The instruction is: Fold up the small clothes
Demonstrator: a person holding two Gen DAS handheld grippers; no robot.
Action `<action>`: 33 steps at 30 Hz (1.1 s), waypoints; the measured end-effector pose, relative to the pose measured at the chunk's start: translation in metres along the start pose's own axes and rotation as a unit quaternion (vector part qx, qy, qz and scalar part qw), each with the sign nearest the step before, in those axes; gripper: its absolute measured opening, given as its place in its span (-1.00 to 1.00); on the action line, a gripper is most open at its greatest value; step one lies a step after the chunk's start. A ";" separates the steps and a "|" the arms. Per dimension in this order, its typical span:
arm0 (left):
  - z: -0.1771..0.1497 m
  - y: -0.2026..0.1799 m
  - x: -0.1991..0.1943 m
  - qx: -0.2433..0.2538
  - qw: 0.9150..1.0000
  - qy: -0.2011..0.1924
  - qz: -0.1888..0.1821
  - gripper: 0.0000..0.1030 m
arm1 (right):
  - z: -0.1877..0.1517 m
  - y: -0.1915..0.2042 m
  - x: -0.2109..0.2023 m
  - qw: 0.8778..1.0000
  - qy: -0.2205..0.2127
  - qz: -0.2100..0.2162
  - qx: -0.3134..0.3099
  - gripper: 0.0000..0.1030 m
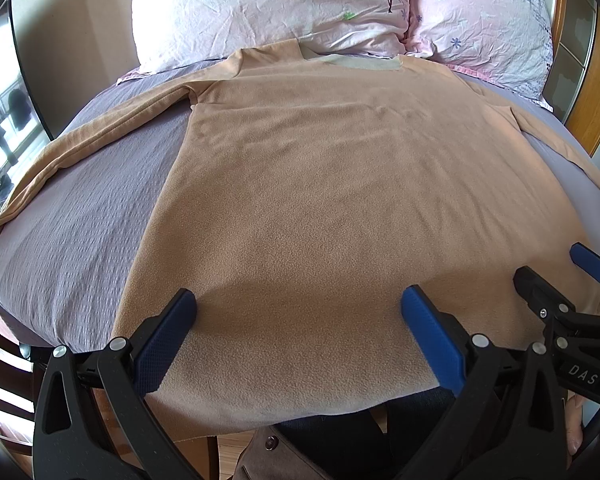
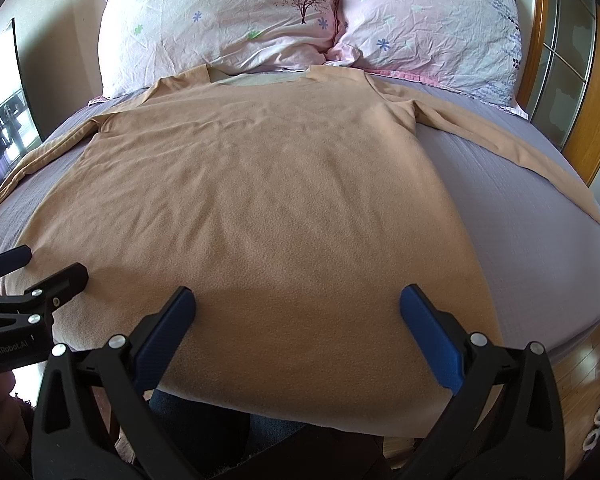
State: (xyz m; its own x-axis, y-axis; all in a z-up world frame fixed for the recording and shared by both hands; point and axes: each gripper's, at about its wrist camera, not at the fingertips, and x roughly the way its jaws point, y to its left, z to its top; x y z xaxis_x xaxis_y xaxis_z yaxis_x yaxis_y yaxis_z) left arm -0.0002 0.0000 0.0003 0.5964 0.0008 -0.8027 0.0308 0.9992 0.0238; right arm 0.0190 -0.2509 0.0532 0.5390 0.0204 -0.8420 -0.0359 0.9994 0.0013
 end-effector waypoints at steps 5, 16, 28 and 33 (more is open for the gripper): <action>0.000 0.000 0.000 0.000 1.000 0.000 0.000 0.97 | 0.000 0.000 0.000 1.000 0.000 0.000 0.000 0.96; 0.000 0.000 0.000 0.000 1.000 -0.001 0.000 0.97 | 0.000 0.000 0.000 1.000 -0.001 0.000 0.000 0.96; 0.000 0.000 0.000 0.000 1.000 -0.001 0.000 0.97 | 0.000 0.000 -0.001 1.000 -0.001 0.000 0.000 0.96; 0.000 0.000 0.000 0.000 1.000 -0.002 0.000 0.97 | -0.001 -0.001 -0.002 1.000 -0.006 0.002 -0.001 0.96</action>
State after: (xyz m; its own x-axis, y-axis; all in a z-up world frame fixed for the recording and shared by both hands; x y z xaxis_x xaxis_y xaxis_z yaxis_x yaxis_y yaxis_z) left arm -0.0003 0.0000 0.0005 0.5991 0.0009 -0.8007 0.0311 0.9992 0.0243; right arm 0.0178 -0.2516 0.0542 0.5482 0.0240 -0.8360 -0.0395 0.9992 0.0027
